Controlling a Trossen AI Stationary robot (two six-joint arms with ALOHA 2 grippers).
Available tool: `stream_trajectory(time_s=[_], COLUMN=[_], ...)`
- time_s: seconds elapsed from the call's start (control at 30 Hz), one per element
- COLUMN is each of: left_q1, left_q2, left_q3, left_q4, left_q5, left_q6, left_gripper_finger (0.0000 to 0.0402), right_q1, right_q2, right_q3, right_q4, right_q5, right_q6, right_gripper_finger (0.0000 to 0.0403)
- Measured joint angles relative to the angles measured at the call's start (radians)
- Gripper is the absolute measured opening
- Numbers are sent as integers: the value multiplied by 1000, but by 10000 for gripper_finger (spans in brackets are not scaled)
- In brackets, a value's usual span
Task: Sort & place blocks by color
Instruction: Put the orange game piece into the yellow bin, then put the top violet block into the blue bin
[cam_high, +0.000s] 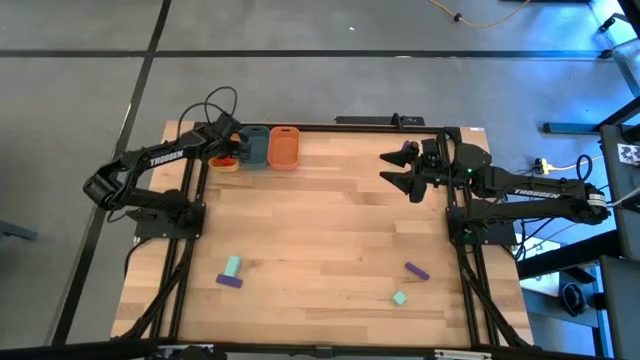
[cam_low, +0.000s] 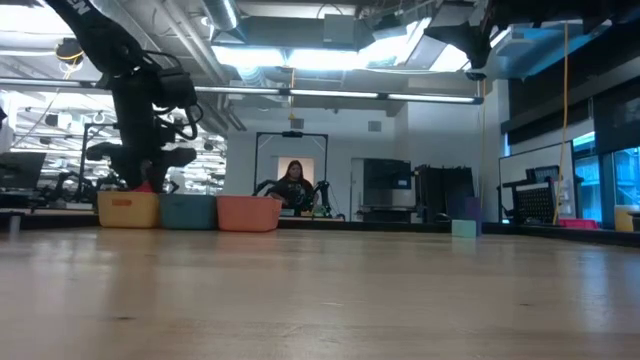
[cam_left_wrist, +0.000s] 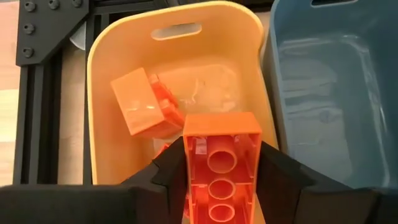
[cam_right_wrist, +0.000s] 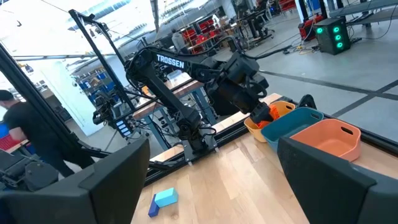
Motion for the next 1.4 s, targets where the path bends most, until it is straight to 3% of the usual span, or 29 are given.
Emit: stream_trajectory(time_s=[0.27, 0.53, 0.87, 1.17, 1.4], left_q1=[0, 0, -31, -261, -561], left_q2=[0, -19, -226, -487, -573], left_q3=[0, 14, 199, 248, 206], left_q4=[3, -2, 54, 314, 401], left_q5=[0, 46, 183, 350, 335], left_q6=[0, 10, 82, 123, 157], left_gripper_finger=[185, 197, 195, 195, 195], right_q1=[0, 0, 0, 0, 0], right_q2=[0, 0, 0, 0, 0], right_q3=[0, 0, 0, 0, 0], right_q4=[0, 0, 0, 5, 12], right_q5=[0, 0, -1, -2, -3], right_q6=[0, 0, -3, -1, -3], right_gripper_finger=[355, 355, 355, 355, 355])
